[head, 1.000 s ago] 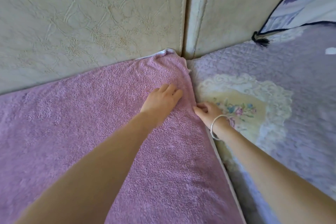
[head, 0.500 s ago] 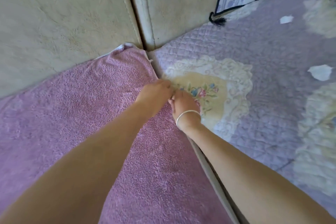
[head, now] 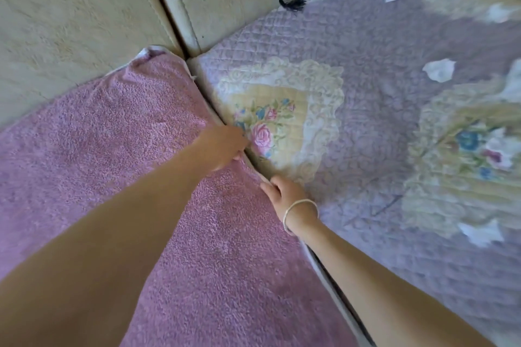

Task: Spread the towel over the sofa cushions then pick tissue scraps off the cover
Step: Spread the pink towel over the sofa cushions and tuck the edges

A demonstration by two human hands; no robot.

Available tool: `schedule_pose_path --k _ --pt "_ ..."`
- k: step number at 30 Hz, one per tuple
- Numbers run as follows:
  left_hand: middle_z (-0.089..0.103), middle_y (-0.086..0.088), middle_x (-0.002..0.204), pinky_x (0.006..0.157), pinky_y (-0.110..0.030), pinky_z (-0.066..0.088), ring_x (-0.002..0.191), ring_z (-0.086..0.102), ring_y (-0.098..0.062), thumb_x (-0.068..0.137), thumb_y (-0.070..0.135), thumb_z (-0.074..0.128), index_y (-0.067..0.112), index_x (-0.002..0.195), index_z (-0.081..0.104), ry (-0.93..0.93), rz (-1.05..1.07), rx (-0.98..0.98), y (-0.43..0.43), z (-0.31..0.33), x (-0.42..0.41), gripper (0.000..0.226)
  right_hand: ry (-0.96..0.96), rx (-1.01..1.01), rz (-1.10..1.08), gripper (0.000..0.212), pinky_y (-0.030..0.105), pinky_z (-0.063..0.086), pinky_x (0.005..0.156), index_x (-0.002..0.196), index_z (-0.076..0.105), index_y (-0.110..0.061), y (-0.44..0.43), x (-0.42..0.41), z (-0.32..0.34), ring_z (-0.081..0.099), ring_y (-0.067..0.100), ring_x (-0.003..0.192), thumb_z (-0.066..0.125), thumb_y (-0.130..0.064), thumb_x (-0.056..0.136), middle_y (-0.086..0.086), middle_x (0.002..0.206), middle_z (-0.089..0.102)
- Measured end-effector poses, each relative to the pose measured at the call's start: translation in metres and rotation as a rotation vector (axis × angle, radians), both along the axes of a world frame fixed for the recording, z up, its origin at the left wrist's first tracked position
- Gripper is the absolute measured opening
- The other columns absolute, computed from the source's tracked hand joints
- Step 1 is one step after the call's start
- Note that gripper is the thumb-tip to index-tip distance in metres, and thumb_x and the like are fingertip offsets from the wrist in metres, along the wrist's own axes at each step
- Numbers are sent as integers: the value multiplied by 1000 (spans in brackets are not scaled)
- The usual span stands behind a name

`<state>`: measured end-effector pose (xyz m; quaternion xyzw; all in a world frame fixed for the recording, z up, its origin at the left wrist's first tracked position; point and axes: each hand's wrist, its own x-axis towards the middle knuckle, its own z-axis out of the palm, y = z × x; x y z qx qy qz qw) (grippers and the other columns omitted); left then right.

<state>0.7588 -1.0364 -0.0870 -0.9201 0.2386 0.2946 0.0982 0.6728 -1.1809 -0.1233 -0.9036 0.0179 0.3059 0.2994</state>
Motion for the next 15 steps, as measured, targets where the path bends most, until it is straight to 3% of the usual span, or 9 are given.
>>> schedule_pose_path --k 3,5,7,9,12,14,15 --pt "51 -6 120 81 -37 53 104 59 -27 91 2 50 9 116 53 -191 122 -177 2 -7 -15 26 -172 -66 -26 47 28 25 60 54 26 -22 -6 1 0 60 32 79 40 -36 97 18 82 65" --pt "49 -7 120 75 -37 53 100 59 -29 91 0 49 9 117 50 -238 215 -246 3 -14 -29 28 -168 -59 -65 44 28 25 60 56 35 -19 -4 -2 -7 59 33 76 41 -35 97 18 77 64" --pt "49 -8 121 76 -41 51 102 57 -31 92 4 47 11 122 47 -226 270 -272 3 -20 -39 30 -79 2 -106 47 27 25 61 54 29 -21 0 -6 -13 50 28 68 43 -34 97 6 58 48" --pt "48 -7 127 85 -41 47 108 55 -30 95 14 44 13 128 42 -201 238 -285 2 -24 -48 33 60 61 -115 44 24 25 60 55 29 -26 -1 -12 -17 45 20 66 46 -37 95 -5 56 37" --pt "42 -3 141 107 -37 29 129 41 -23 98 30 36 17 132 40 -179 106 -254 2 -30 -68 37 302 173 -117 24 24 35 63 81 51 -22 -19 -34 -15 50 14 73 51 -44 90 -5 76 50" --pt "33 -1 149 116 -39 11 140 23 -20 99 37 26 18 138 34 -123 44 -193 3 -31 -81 44 455 150 -26 29 27 42 66 92 54 -16 -38 -53 -11 55 15 78 53 -44 89 0 86 56" --pt "27 -1 152 117 -40 5 143 16 -19 99 39 22 19 142 28 -94 29 -157 5 -32 -85 47 489 101 48 32 29 40 65 87 54 -12 -47 -60 -10 53 18 76 52 -44 89 3 81 54"
